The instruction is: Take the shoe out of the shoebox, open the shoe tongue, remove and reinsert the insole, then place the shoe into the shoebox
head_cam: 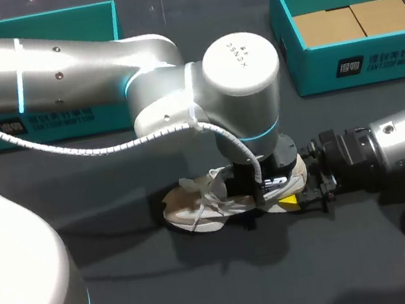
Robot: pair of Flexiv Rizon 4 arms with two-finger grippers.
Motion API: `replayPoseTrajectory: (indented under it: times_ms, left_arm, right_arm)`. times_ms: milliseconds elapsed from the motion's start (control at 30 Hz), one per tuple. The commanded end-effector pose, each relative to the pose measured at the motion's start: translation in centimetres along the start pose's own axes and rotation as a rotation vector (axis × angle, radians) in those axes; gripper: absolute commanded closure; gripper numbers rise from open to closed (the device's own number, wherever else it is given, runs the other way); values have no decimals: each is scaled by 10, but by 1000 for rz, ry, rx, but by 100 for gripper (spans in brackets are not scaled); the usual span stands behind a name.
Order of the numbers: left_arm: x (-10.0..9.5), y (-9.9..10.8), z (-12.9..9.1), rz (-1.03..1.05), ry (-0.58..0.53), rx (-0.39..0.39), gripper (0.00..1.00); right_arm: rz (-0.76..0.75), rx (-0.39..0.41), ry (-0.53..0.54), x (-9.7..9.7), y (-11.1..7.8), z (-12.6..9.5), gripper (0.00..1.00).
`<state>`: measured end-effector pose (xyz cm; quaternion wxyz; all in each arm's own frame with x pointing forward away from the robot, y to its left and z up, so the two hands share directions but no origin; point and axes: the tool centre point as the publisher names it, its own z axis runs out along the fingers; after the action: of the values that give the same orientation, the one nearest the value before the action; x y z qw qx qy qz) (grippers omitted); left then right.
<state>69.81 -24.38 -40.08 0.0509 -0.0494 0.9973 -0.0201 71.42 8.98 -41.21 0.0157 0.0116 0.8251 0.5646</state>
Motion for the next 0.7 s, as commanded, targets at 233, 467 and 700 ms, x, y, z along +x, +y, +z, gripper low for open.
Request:
replayPoseTrajectory:
  times_ms: [233, 467, 700]
  left_arm:
    - [-20, -5, 20, -58, -34, -31, 100]
    - [-22, 3, 8, -76, 4, 14, 100]
    - [-22, 13, -6, -127, 78, 98, 100]
  right_arm:
    - [3, 4, 1, -2, -1, 0, 100]
    - [3, 4, 1, -2, -1, 0, 100]
    - [3, 4, 1, -2, -1, 0, 100]
